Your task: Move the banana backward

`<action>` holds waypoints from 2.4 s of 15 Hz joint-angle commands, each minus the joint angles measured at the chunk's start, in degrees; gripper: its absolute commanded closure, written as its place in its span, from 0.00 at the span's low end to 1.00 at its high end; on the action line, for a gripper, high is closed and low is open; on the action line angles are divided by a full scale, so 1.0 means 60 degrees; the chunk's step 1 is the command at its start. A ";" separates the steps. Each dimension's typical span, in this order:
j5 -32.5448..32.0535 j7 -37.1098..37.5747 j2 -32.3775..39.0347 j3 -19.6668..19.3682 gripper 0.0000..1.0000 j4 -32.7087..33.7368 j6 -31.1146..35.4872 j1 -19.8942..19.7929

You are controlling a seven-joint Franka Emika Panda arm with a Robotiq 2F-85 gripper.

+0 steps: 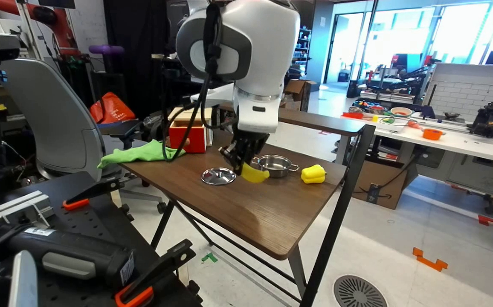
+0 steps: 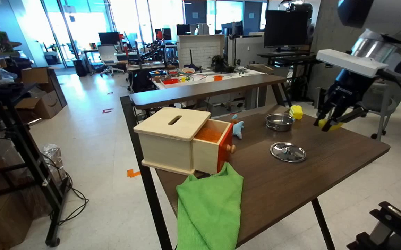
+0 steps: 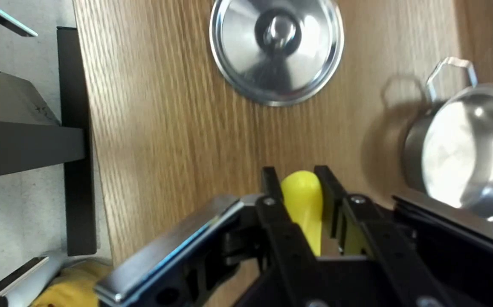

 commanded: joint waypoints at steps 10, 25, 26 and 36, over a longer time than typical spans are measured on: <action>-0.1834 0.0682 0.0847 0.0786 0.94 0.2705 -0.0914 0.1058; -0.3456 0.1803 0.3590 0.0677 0.50 0.5368 -0.1845 0.1279; -0.3495 0.1829 0.3580 0.0711 0.47 0.5412 -0.1935 0.1262; -0.3357 0.0781 0.1109 0.1446 0.00 0.2853 -0.1202 0.1497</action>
